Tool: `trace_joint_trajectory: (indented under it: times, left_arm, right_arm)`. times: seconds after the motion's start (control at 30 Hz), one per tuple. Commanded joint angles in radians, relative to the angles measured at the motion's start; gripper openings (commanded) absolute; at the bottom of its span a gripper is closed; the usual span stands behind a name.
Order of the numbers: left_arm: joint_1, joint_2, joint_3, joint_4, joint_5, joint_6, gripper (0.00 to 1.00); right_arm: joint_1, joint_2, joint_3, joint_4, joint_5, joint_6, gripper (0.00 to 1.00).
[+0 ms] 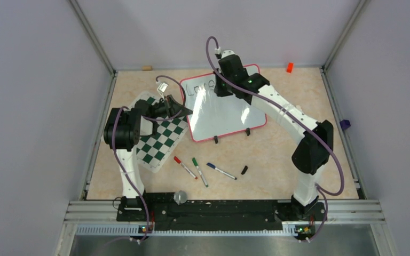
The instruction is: Write a sentence on the whiteboard
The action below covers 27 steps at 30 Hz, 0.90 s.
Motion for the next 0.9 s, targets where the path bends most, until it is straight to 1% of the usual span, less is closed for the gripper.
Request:
trace_joint_trajectory:
  times: [0.0, 0.17, 0.43, 0.53, 0.73, 0.87]
  left_arm:
    - [-0.024, -0.025, 0.013, 0.068, 0.093, -0.013, 0.00]
    - [-0.024, -0.027, 0.012, 0.067, 0.094, -0.013, 0.00]
    - [-0.025, -0.028, 0.011, 0.068, 0.095, -0.014, 0.00]
    - [-0.025, -0.027, 0.009, 0.068, 0.093, -0.015, 0.00]
    - [-0.024, -0.028, 0.019, 0.068, 0.098, -0.013, 0.00]
    - [-0.024, -0.035, 0.013, 0.068, 0.099, -0.004, 0.00]
  right_arm:
    - [-0.009, -0.044, -0.041, -0.005, 0.008, 0.009, 0.00]
    - [-0.009, -0.061, -0.065, -0.007, 0.038, 0.004, 0.00]
    - [-0.013, -0.061, -0.039, -0.027, 0.108, -0.014, 0.00]
    - [-0.016, -0.064, -0.024, -0.026, 0.102, -0.015, 0.00]
    - [-0.017, -0.088, 0.018, -0.026, 0.037, -0.013, 0.00]
    - [-0.017, -0.134, -0.005, -0.011, 0.043, -0.014, 0.00]
